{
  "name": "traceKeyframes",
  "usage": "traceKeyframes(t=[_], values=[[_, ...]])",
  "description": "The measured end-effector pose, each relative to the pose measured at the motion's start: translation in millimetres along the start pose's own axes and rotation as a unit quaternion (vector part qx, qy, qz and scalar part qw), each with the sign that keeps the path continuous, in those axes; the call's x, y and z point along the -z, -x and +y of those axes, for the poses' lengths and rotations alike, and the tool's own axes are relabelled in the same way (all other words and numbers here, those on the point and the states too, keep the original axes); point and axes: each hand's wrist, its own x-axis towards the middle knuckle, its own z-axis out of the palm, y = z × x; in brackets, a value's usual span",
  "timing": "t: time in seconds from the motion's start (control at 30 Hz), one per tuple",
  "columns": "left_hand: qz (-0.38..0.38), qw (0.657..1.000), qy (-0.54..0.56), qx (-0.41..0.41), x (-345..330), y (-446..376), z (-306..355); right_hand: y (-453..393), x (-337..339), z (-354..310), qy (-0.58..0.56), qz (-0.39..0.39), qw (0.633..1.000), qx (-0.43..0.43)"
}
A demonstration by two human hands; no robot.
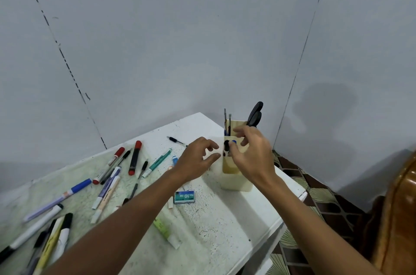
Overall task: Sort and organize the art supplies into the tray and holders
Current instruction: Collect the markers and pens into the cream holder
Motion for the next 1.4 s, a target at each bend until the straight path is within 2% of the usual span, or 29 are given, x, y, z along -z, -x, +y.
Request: traceKeyframes(t=[0.07,0.17,0.4,0.6,0.77,1.07,1.23,1.4], values=[[0.007,1.0,-0.013,0.012,9.7,8.5,-6.2,1.9,-3.9,-16.8,-0.026,0.016,0.998,0.053],[0.022,0.998,-0.03,0.052,29.3,24.4,-23.4,4.4,-23.5,-36.0,-0.069,-0.022,0.994,0.076],[0.079,0.978,-0.076,0.175,84.1,68.1,-74.3,3.2,-94.6,-60.1,-0.075,-0.142,0.986,0.049],[0.094,0.951,-0.094,0.278,112.6,92.4,-110.6,-0.4,-146.2,-62.1,-0.06,-0.215,0.975,0.018],[0.089,0.951,-0.087,0.285,117.0,89.1,-133.4,1.8,-176.1,-61.8,-0.05,-0.254,0.966,-0.01],[0.053,0.939,-0.153,0.303,108.5,53.7,-139.7,9.0,-186.9,-57.8,-0.049,-0.284,0.957,-0.028],[0.102,0.933,-0.045,0.341,123.7,58.9,-134.6,9.8,-189.1,-63.6,-0.061,-0.288,0.955,-0.023],[0.152,0.931,0.025,0.33,159.3,90.4,-127.4,8.4,-199.9,-75.6,-0.084,-0.309,0.947,-0.022]])
